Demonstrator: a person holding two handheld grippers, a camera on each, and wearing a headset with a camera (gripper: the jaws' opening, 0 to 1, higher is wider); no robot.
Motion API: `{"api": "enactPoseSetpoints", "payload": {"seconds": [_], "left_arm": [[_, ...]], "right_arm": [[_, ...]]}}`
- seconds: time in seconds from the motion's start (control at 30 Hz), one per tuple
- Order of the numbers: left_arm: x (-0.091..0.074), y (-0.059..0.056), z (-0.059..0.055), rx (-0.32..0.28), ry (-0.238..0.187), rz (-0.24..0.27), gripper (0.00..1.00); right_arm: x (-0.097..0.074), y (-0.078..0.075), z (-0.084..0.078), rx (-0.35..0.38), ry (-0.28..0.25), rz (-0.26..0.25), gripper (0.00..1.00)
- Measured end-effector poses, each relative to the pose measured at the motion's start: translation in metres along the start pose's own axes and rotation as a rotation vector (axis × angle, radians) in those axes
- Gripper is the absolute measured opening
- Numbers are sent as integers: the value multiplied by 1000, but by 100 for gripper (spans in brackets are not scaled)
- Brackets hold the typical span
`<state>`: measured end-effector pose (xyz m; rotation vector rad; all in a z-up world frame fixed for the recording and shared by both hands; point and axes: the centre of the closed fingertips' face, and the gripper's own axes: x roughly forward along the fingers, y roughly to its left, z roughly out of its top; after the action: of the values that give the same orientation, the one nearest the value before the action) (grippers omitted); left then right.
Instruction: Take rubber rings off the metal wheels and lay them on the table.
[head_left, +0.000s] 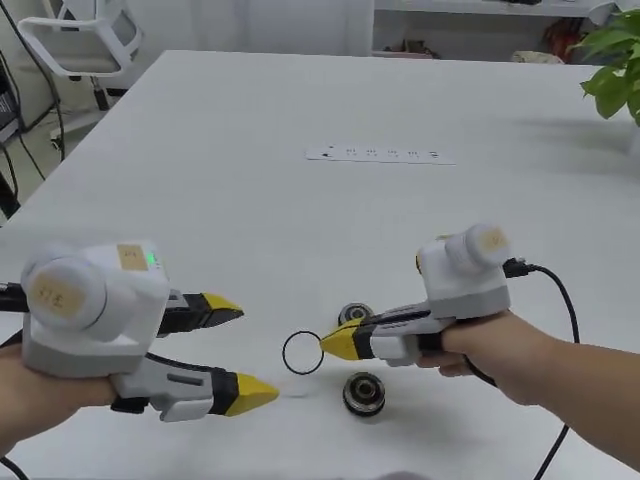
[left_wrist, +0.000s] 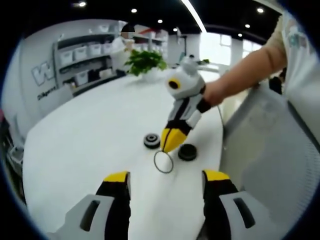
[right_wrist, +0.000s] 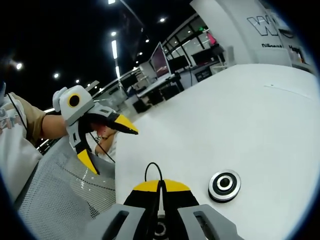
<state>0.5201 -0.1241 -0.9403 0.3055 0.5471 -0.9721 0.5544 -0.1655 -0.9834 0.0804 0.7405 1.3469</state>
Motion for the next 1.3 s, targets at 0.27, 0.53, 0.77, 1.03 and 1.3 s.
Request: {"api": "enactPoseSetpoints", "payload": {"seconds": [0.27, 0.53, 0.77, 1.03, 1.3], "left_arm": [[-2, 1, -4, -10, 3, 5, 59], [-2, 3, -5, -8, 8, 6, 59], [-1, 2, -3, -3, 10, 1, 59], [4, -2, 0, 12, 17, -18, 58], [14, -6, 8, 30, 17, -39, 58]], "right_arm": [[7, -4, -10, -41, 50, -21, 0], [7, -6, -12, -60, 66, -33, 8], [1, -6, -9, -69, 55, -41, 15], [-9, -4, -4, -64, 20, -40, 19], [-21, 0, -1, -65, -9, -38, 21]]}}
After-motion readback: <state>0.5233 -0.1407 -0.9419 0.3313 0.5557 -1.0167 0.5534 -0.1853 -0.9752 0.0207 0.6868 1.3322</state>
